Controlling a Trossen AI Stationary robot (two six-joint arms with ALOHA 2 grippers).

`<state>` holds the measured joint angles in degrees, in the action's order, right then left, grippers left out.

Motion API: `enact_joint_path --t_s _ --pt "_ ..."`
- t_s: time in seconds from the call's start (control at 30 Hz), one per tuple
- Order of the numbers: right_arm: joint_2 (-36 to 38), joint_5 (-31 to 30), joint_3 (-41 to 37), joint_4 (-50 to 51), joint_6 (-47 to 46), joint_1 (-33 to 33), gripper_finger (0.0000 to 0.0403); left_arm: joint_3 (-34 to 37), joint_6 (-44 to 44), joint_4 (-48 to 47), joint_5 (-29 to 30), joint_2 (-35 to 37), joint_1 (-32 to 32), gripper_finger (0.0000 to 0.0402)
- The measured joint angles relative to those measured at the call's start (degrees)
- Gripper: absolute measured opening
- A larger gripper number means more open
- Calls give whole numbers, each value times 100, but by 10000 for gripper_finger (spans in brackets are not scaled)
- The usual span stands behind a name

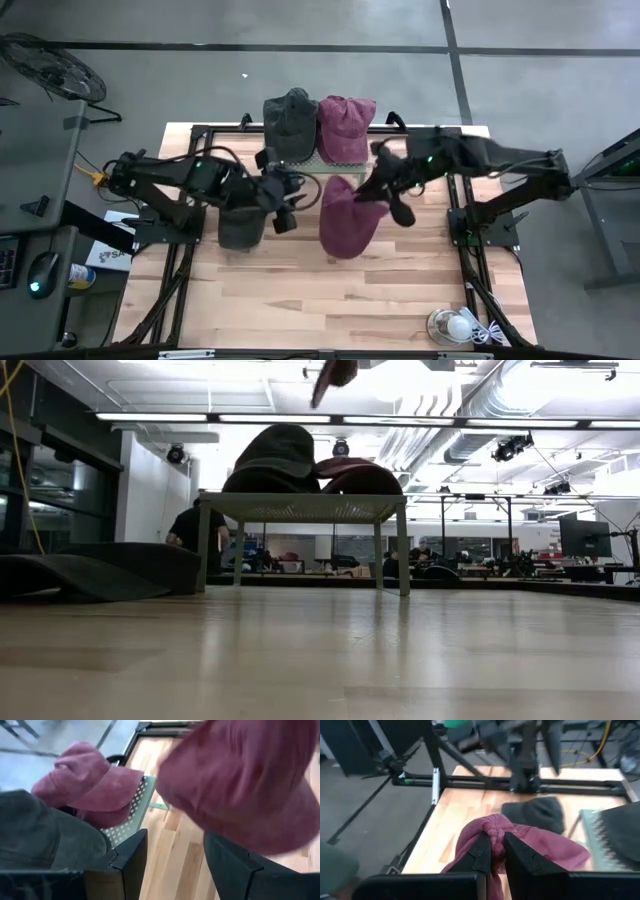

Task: Pick & Place hat
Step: Stack the maroon cap on top of the maroon caps on the shelf

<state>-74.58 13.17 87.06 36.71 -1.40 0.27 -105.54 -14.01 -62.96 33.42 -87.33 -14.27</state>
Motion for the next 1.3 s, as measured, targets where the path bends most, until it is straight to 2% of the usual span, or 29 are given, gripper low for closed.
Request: enact_joint_path --t_s 0.17,0.33,0.77,1.03,1.2,1.3 --pt "-175 20 927 854 505 -376 24 0 -5 -58 -238 0 307 188" --pt "-459 291 1820 1596 1108 -855 24 0 3 -64 -303 0 570 188" --pt "-1573 1672 3572 2544 2125 -2352 24 2 19 -63 -908 -2 1115 188" --pt "-2190 2533 4235 2777 2526 -3018 24 2 63 -63 -1002 -2 1139 188" --pt "-2352 3057 4252 2745 2804 -3424 24 2 64 -62 -1048 -2 1137 188" --pt "-2390 3148 4252 2742 3133 -3632 24 2 64 -58 -1050 -2 1137 188"
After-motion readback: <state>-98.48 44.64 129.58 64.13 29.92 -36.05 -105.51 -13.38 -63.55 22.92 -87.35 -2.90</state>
